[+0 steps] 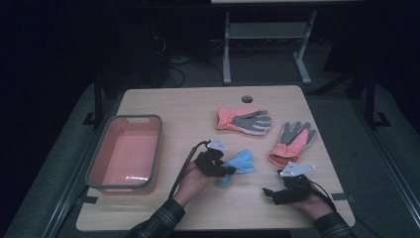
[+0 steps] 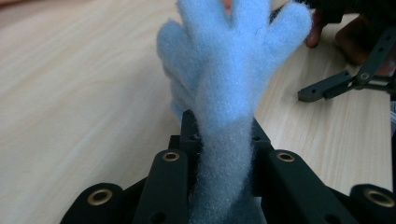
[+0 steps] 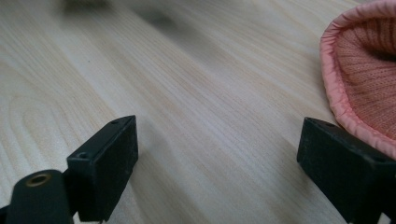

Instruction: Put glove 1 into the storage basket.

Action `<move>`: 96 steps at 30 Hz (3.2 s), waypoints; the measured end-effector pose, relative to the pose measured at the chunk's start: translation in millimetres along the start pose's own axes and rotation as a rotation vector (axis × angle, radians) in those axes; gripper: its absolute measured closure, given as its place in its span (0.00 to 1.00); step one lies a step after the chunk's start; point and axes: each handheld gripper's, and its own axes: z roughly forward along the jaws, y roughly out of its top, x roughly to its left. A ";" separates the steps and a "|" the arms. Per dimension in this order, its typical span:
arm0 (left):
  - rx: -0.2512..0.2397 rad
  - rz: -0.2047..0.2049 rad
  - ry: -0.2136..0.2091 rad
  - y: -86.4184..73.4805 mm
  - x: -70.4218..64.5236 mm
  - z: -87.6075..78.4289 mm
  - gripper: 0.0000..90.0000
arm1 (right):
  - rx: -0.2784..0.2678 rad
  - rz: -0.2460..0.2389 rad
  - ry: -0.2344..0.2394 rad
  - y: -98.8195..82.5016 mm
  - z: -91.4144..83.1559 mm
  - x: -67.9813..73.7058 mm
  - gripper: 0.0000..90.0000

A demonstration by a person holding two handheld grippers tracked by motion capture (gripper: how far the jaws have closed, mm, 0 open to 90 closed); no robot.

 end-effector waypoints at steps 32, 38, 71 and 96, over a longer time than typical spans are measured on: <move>-0.100 -0.127 0.200 -8.4 59.7 -141.8 0.84 | -0.002 0.002 0.000 0.1 0.3 0.2 0.14; -0.116 -0.154 0.246 -19.6 68.0 -162.5 0.84 | -0.002 0.002 0.000 0.1 0.3 0.2 0.14; 0.082 -0.388 0.468 -108.5 146.7 -182.5 0.79 | 0.000 0.001 0.000 0.1 0.1 0.1 0.14; 0.078 -0.359 0.496 -103.6 142.0 -184.7 0.15 | 0.000 0.001 0.000 0.1 0.1 0.1 0.14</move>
